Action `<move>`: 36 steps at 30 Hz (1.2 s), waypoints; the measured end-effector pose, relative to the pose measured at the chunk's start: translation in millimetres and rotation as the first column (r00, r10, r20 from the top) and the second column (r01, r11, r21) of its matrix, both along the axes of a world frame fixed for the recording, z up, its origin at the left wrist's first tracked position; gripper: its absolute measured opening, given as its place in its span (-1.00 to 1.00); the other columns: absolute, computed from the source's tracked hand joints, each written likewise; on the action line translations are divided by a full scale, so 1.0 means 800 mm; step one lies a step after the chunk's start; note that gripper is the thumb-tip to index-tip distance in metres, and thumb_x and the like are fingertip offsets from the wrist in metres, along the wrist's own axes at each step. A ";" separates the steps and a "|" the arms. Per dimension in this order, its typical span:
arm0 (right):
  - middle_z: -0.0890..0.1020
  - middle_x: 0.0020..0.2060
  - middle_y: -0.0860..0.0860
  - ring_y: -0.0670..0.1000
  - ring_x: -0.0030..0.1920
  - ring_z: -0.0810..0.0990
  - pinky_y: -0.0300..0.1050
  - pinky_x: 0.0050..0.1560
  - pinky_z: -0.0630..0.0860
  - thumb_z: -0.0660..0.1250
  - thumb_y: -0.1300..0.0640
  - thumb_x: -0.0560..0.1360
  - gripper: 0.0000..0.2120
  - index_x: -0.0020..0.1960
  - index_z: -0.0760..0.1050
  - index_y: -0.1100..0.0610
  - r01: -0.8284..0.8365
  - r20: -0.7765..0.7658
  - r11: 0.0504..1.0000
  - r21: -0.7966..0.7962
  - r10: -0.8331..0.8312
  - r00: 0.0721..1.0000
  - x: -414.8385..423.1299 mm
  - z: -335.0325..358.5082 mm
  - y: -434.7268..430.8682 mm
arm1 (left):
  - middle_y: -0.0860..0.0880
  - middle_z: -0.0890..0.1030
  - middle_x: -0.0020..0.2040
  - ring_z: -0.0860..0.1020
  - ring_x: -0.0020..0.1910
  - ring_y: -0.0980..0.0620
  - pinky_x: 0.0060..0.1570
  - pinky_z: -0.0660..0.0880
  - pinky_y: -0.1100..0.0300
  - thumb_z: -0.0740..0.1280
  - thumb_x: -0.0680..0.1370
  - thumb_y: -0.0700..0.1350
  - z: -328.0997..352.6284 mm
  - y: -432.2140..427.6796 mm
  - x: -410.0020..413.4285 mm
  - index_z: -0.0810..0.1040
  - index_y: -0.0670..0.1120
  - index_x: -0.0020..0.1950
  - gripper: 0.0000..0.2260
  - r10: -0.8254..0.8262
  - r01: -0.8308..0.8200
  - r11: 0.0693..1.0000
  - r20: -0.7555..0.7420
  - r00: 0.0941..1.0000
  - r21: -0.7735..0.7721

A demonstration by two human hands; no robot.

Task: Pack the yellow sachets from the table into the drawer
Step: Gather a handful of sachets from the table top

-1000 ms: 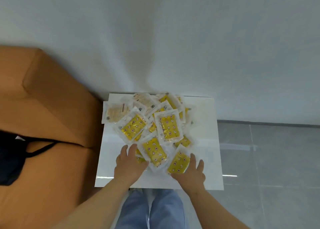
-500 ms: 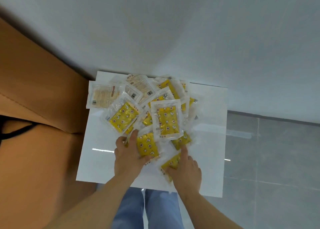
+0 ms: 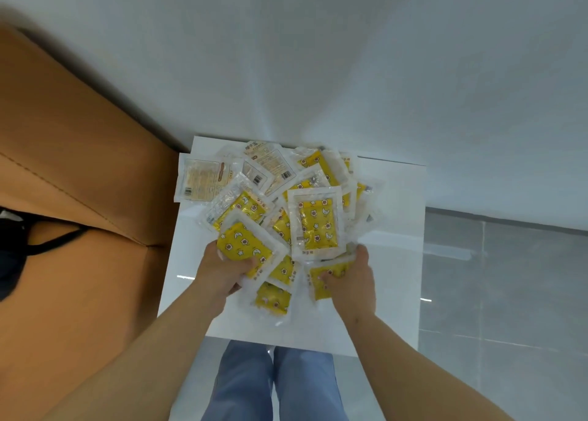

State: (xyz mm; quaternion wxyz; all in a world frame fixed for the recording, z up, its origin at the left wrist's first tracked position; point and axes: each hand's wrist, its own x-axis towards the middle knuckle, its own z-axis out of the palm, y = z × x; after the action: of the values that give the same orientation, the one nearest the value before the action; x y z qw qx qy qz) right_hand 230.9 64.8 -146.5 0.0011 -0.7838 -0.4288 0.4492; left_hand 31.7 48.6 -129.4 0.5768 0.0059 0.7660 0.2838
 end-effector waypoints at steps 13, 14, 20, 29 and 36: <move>0.61 -0.18 -0.03 0.01 -0.13 0.58 -0.06 -0.03 0.52 0.37 0.02 0.47 -0.87 -0.03 0.53 0.05 0.467 -0.329 0.878 -0.104 -0.473 0.817 0.009 0.072 -0.038 | -0.16 0.59 -0.05 0.56 -0.05 -0.12 -0.09 0.53 -0.04 0.38 0.47 -0.32 0.063 -0.008 0.008 0.52 -0.16 -0.03 -0.87 0.163 -0.153 0.985 0.147 0.976 -0.076; 0.61 -0.20 -0.04 0.00 -0.15 0.57 -0.05 -0.03 0.52 0.37 0.03 0.48 -0.89 -0.05 0.52 0.04 0.487 -0.353 0.868 -0.098 -0.488 0.798 0.009 0.082 -0.037 | -0.18 0.60 -0.02 0.56 -0.02 -0.16 -0.05 0.53 -0.08 0.37 0.47 -0.35 0.072 -0.006 0.006 0.52 -0.19 0.01 -0.84 0.174 -0.168 0.984 0.159 0.972 -0.055; 0.64 -0.10 0.01 0.07 -0.03 0.61 0.07 0.07 0.56 0.40 0.04 0.47 -0.94 -0.12 0.52 -0.04 0.590 -0.485 0.804 -0.071 -0.545 0.684 0.004 0.129 -0.042 | -0.19 0.61 -0.02 0.57 -0.09 -0.16 -0.14 0.54 -0.02 0.38 0.45 -0.36 0.100 -0.008 0.008 0.50 -0.22 0.16 -0.71 0.091 -0.090 0.996 0.181 0.979 -0.013; 0.63 -0.15 -0.01 0.07 -0.06 0.61 0.10 0.11 0.56 0.38 0.10 0.47 -0.92 -0.16 0.50 -0.02 0.719 -0.415 0.691 -0.073 -0.677 0.608 -0.024 0.102 -0.117 | -0.10 0.40 0.36 0.39 0.30 -0.11 0.15 0.40 0.10 0.32 0.50 0.06 0.036 -0.039 0.021 0.50 -0.19 0.20 -0.59 -0.864 0.842 0.488 -0.269 0.427 -0.230; 0.63 -0.23 0.00 -0.04 -0.23 0.60 -0.15 -0.21 0.54 0.35 0.19 0.50 -0.93 -0.14 0.54 0.06 0.809 -0.425 0.573 -0.132 -0.770 0.476 -0.036 0.068 -0.149 | -0.06 0.01 0.53 0.06 0.47 -0.16 0.30 0.26 0.00 0.30 0.50 0.16 0.002 -0.025 0.034 0.29 -0.09 0.40 -0.44 -0.899 0.941 0.176 -0.437 0.035 -0.288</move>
State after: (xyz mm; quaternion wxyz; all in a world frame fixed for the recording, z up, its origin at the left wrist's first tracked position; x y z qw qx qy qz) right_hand 202.1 -54.0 -92.4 0.3379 -0.7689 -0.0266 0.5422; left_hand 58.9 29.0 -128.1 0.3898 0.5941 0.6902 -0.1369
